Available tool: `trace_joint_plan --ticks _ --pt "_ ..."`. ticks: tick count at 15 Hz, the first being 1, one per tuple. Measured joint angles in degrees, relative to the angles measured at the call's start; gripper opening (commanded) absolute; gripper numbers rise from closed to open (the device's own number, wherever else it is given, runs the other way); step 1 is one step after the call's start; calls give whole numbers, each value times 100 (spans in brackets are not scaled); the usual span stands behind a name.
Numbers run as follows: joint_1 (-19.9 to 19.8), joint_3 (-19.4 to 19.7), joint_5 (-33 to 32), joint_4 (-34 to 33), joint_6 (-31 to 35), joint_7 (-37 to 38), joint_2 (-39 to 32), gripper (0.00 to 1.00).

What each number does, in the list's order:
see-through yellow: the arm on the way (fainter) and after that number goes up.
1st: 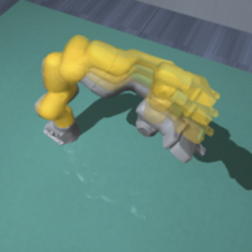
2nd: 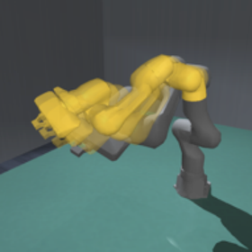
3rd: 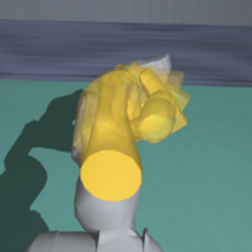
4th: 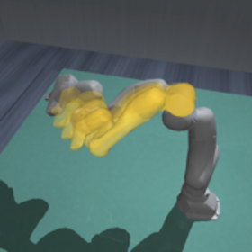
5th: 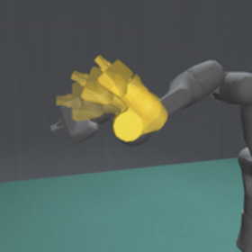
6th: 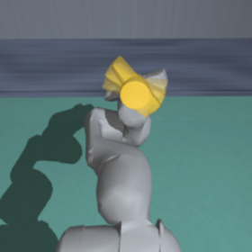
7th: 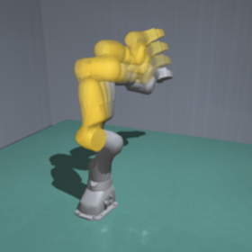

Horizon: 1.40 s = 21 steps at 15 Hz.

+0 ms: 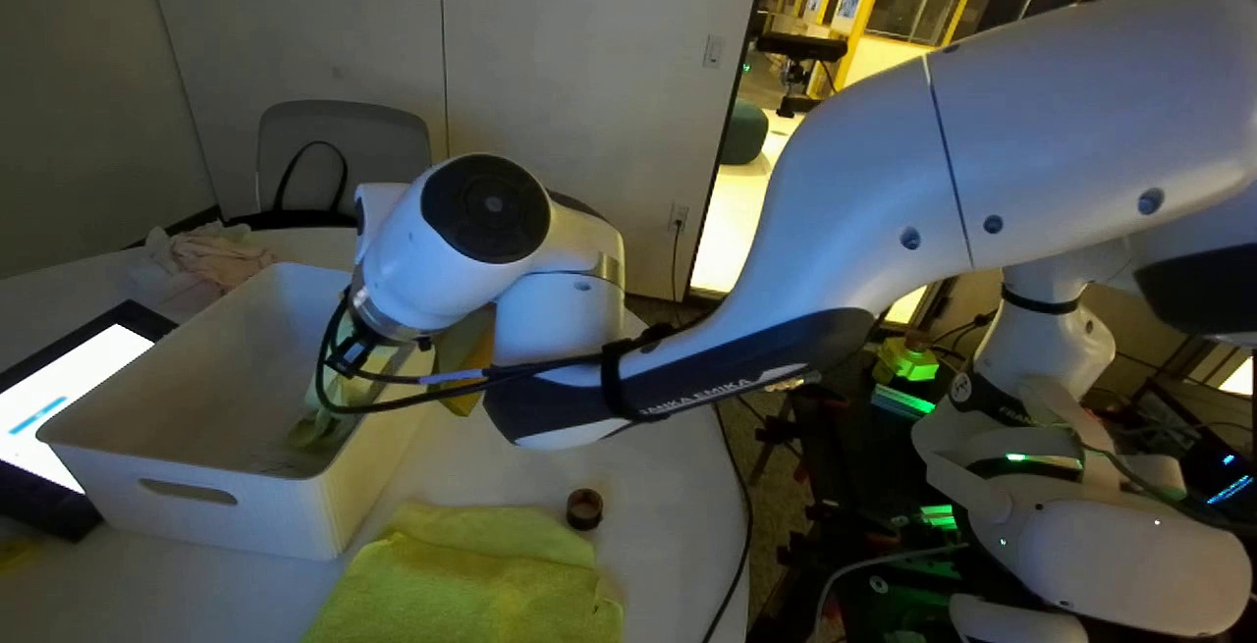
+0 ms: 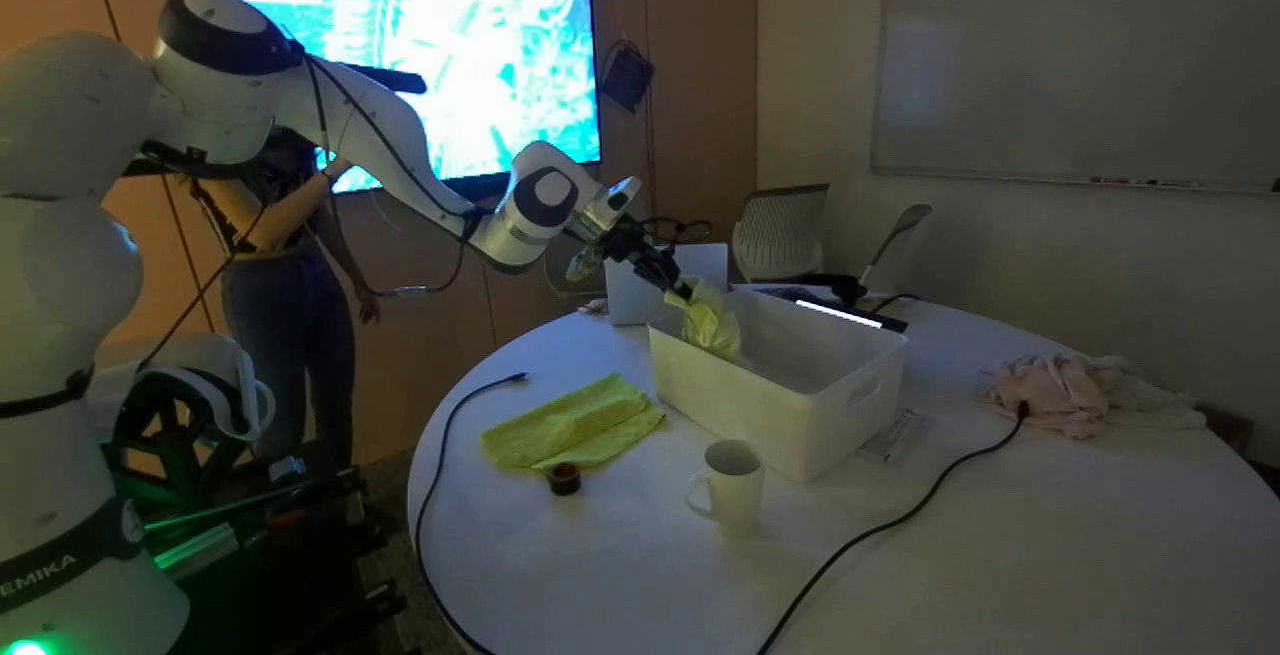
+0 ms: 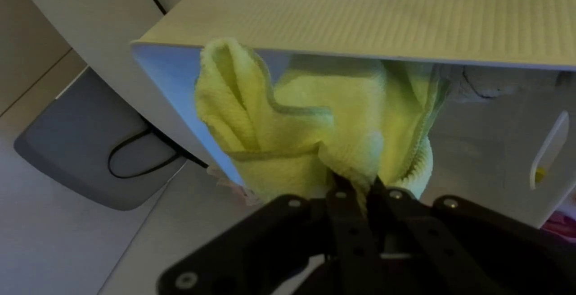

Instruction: Pick up the clothes from the table and put them in the box and pick up the black objects from the table and put them in the cup

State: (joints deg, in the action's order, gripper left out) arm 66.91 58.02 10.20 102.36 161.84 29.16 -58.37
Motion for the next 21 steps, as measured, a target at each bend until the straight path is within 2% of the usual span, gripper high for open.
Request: trace_joint_plan --ticks 5,6,7,9,13,17,21 --pt "-1065 -688 -603 -1362 -560 -2 -20 9" --pt "-1281 -849 -741 -1625 -672 -3 -23 12" --pt "-1488 -1019 -876 -1872 -787 -8 -25 35" --pt "-1881 -1395 -1149 -2303 -1014 -31 -27 38" --pt "-2531 -2173 -1646 -2860 -1333 -139 2 68" --pt "-3002 -2984 -2084 -2882 -1352 -465 259 99" --pt "-3422 -3959 -2246 -2028 -1318 -1185 1178 100"
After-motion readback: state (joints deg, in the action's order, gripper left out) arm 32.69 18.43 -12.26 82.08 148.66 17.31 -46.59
